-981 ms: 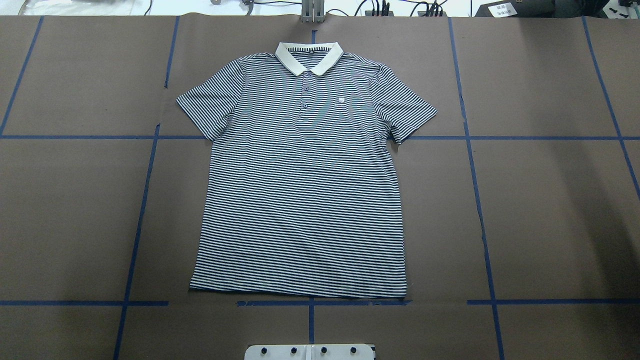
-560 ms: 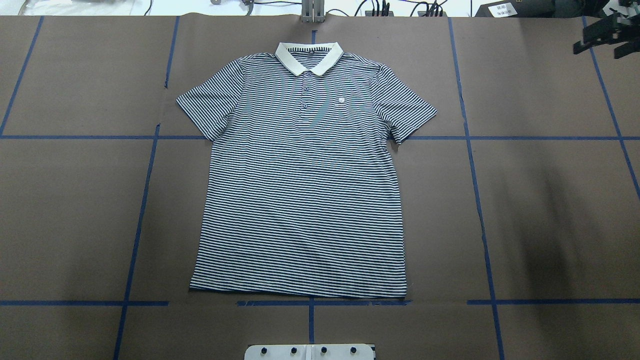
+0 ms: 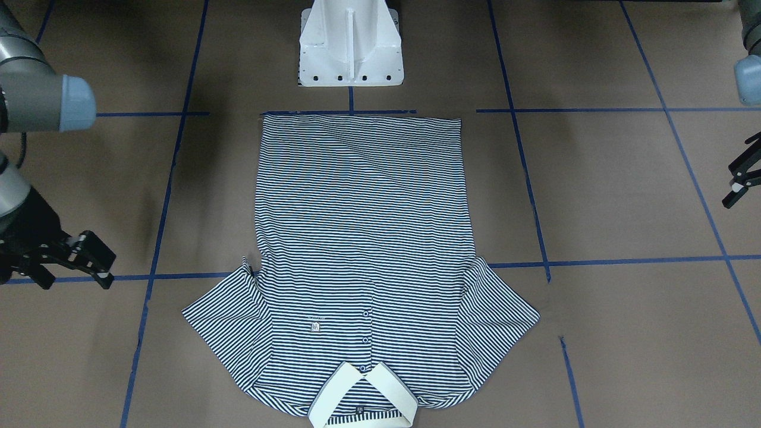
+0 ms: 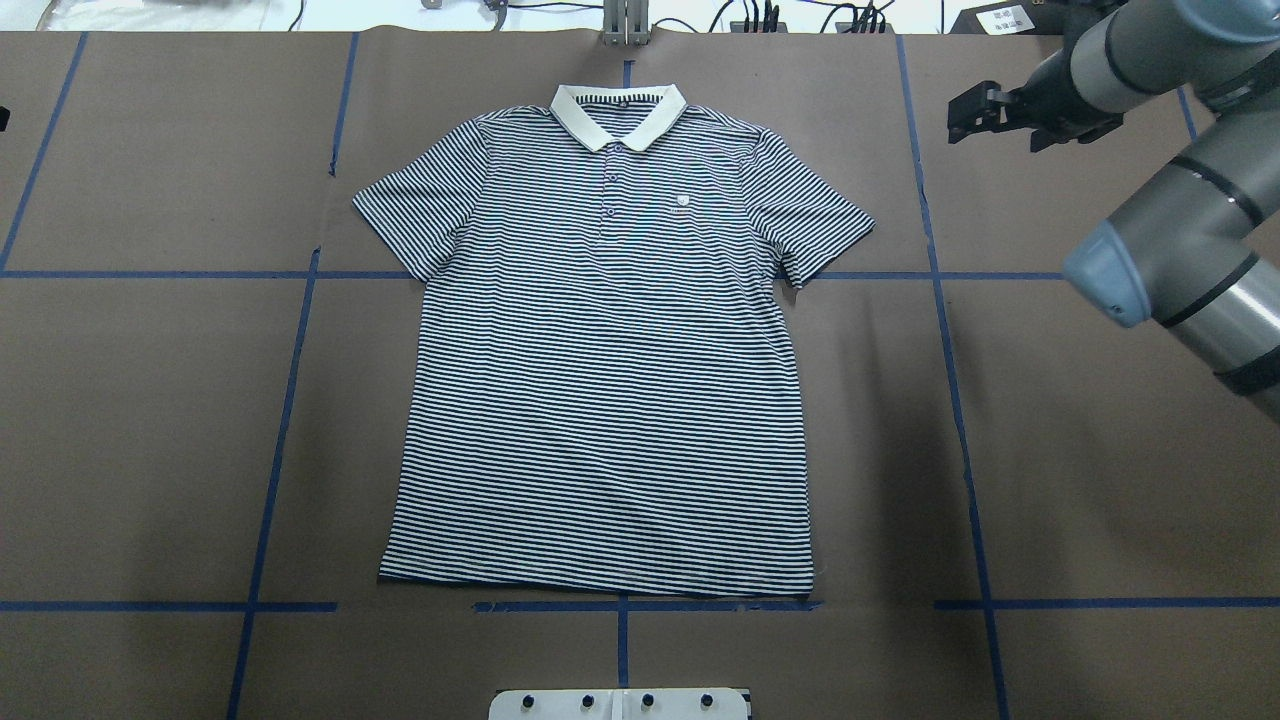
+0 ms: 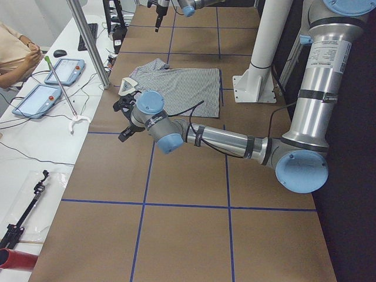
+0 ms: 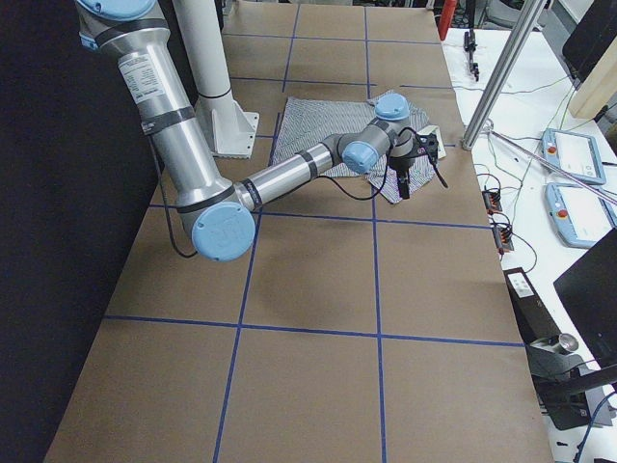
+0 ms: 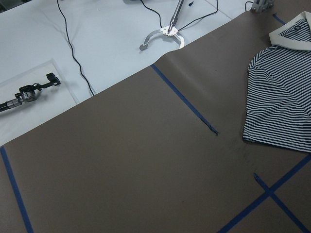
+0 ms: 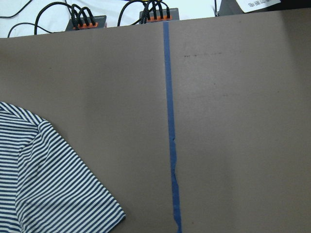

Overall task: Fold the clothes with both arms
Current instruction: 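Move the right gripper toward the shirt's sleeve nearest it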

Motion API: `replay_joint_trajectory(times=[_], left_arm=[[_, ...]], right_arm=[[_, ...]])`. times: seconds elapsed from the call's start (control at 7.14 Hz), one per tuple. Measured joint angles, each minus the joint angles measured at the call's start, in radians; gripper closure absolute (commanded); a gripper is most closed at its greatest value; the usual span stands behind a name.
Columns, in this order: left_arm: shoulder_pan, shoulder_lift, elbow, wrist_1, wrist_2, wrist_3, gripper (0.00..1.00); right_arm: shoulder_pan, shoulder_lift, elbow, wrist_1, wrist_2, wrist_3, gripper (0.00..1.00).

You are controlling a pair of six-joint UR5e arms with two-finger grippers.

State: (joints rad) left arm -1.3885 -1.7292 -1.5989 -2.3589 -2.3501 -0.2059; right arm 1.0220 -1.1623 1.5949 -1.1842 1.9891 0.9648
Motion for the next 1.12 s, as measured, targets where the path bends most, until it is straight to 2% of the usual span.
replay_joint_trajectory(times=[0.14,0.42,0.7,1.12], left_arm=[[0.000,-0.002,0.000,0.000,0.000,-0.003,0.00],[0.001,-0.006,-0.001,0.001,0.000,-0.005,0.00],[0.002,-0.007,0.000,0.000,0.000,-0.006,0.00],[0.002,-0.007,-0.001,0.000,0.000,-0.006,0.00]], right_arm=[[-0.043,0.004,-0.049,0.093,-0.042,0.059,0.12],[-0.125,0.013,-0.125,0.213,-0.134,0.168,0.28],[-0.177,0.044,-0.174,0.238,-0.205,0.243,0.31],[-0.216,0.079,-0.240,0.242,-0.253,0.263,0.38]])
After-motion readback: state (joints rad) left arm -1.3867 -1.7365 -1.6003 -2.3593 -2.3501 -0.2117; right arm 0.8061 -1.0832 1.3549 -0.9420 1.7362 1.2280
